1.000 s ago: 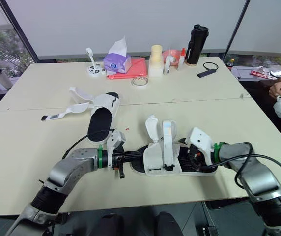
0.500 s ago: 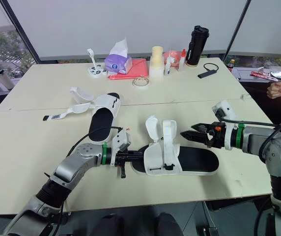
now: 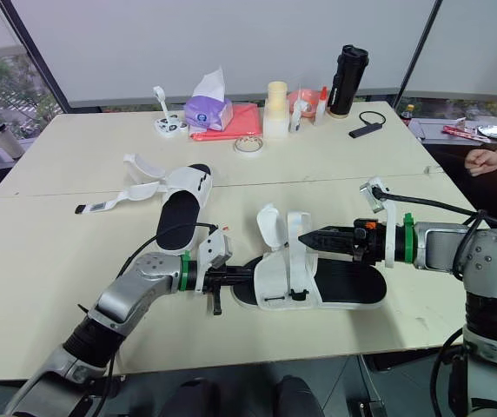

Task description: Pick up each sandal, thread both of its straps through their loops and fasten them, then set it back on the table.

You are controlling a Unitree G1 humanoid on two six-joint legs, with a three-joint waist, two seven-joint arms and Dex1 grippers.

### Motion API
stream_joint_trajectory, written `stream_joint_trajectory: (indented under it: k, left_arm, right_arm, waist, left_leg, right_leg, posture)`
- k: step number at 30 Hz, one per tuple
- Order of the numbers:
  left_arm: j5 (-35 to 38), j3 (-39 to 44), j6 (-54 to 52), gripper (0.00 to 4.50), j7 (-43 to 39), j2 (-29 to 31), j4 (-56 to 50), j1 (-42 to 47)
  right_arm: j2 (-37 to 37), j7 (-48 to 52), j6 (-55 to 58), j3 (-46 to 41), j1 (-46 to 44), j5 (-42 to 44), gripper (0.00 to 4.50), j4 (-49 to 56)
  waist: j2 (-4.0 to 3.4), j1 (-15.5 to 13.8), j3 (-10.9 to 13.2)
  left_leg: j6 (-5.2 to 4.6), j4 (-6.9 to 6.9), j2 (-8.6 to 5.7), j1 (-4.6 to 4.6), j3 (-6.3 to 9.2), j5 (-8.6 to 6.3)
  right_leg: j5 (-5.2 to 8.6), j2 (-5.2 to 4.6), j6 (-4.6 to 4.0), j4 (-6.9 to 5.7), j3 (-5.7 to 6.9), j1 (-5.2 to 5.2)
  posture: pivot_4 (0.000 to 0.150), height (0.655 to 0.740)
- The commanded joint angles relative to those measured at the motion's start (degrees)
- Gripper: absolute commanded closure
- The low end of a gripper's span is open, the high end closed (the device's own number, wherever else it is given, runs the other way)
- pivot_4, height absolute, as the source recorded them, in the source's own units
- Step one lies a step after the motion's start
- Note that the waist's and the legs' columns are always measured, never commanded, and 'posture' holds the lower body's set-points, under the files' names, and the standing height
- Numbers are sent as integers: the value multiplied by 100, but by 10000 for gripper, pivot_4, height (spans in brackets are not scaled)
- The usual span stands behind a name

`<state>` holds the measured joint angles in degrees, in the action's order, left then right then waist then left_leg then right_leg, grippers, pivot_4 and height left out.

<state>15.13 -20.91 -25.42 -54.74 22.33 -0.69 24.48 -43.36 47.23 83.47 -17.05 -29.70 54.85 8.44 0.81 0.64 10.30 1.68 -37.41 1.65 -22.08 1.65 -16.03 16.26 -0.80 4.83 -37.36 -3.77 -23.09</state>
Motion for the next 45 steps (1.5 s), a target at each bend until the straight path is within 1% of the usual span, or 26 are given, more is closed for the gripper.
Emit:
stream_joint_trajectory:
  k: [1,5,7,8,11,13,14,15,18,22,28,33,38,39,41,43,45]
  left_arm:
    - [-230,-168,-119,45000,36,62,180,-174]
    - [-235,-140,-112,45000,54,47,227,-151]
    - [-236,-127,-99,45000,67,34,239,-140]
    - [-236,-120,-92,45000,73,27,242,-136]
    - [-234,-97,-93,45000,87,24,240,-128]
    - [-237,-85,-85,45000,87,32,247,-129]
    - [-238,-81,-81,45000,85,34,256,-127]
    - [-239,-78,-80,45000,84,33,260,-126]
    - [-246,-80,-80,45000,85,34,260,-138]
    - [-250,-90,-81,45000,89,33,257,-154]
    - [-249,-89,-84,45000,77,46,270,-164]
    - [-259,-93,-72,45000,62,50,310,-145]
    - [-265,-87,-60,45000,50,65,327,-138]
    - [-266,-89,-54,45000,48,68,328,-144]
    - [-266,-94,-41,45000,46,76,322,-161]
    - [-256,-94,-44,45000,42,84,309,-176]
    - [-244,-87,-60,45000,50,93,273,-204]
  right_arm:
    - [129,-47,14,50,-11,195,5243,124]
    - [390,-210,-138,254,-23,95,5243,92]
    - [451,-263,-247,367,-17,-3,10314,51]
    - [463,-278,-289,399,-13,-34,13122,27]
    - [521,-316,-351,366,-44,15,27570,-31]
    - [564,-363,-353,308,-66,73,39281,-60]
    - [571,-377,-346,285,-75,97,43610,-74]
    - [578,-393,-330,255,-79,124,44443,-84]
    - [546,-414,-298,172,-33,201,44443,-50]
    - [359,-275,-313,250,209,277,44443,310]
    - [51,-32,-793,550,700,123,44443,919]
    - [-149,134,-1285,905,977,-170,44443,1152]
    - [-121,121,-1531,915,1035,-218,44443,1133]
    - [-67,60,-1589,854,1023,-231,42053,1080]
    - [-15,5,-1663,759,1022,-206,35469,1040]
    - [-59,-47,-1727,648,1074,-194,25686,1089]
    - [-202,-157,-1667,337,1211,-120,15797,1175]
  waist:
    - [-1,1,-1]
    - [-1,3,-1]
    - [-2,2,-2]
    - [-2,-1,-2]
    - [-2,-1,-2]
    - [-2,1,-2]
    - [-2,1,-2]
    - [-2,1,-2]
    - [-2,1,-2]
    - [-3,-4,-2]
    - [-2,1,-2]
    - [-2,4,-3]
    - [-2,4,-3]
    - [-2,3,-3]
    - [-2,0,-3]
    - [-2,-1,-3]
    - [-2,-6,-3]
  left_leg:
    - [0,0,0,0,0,0]
    - [0,0,0,-1,0,0]
    - [0,0,0,0,0,0]
    - [0,0,0,0,0,0]
    - [0,0,0,-2,0,0]
    - [0,0,0,-2,0,0]
    - [0,0,0,-1,0,0]
    - [0,0,0,-1,1,0]
    - [0,0,0,-1,0,0]
    - [0,0,0,-1,1,0]
    - [0,0,0,-2,1,0]
    - [0,0,0,-2,0,0]
    - [0,0,0,-1,0,0]
    - [0,0,0,-1,0,0]
    - [0,0,0,-1,1,0]
    - [0,0,0,-1,0,0]
    - [0,0,0,-2,0,0]
  right_leg:
    - [0,0,0,0,0,0]
    - [0,0,0,0,0,0]
    - [0,0,0,0,0,0]
    - [0,0,0,0,0,-1]
    - [0,0,1,0,0,-1]
    - [-1,0,1,0,0,-1]
    - [0,0,1,0,0,-1]
    - [-1,0,1,0,0,-1]
    - [-1,0,1,0,0,-1]
    - [-1,0,1,0,1,-1]
    - [0,1,2,1,1,-2]
    - [0,2,2,1,1,-2]
    - [-1,3,3,1,0,-2]
    - [-1,3,3,1,1,-2]
    - [-1,3,3,1,1,-2]
    - [-1,2,3,1,1,-2]
    - [-1,2,3,1,1,-2]
  posture:
    - [1500,7400]
    - [1500,7400]
    - [1500,7400]
    - [1500,7400]
    - [1500,7400]
    - [1500,7400]
    - [1500,7400]
    - [1500,7400]
    - [1500,7400]
    - [1500,7400]
    - [1500,7400]
    - [1500,7400]
    - [1500,7400]
    - [1500,7400]
    - [1500,7400]
    - [1500,7400]
    - [1500,7400]
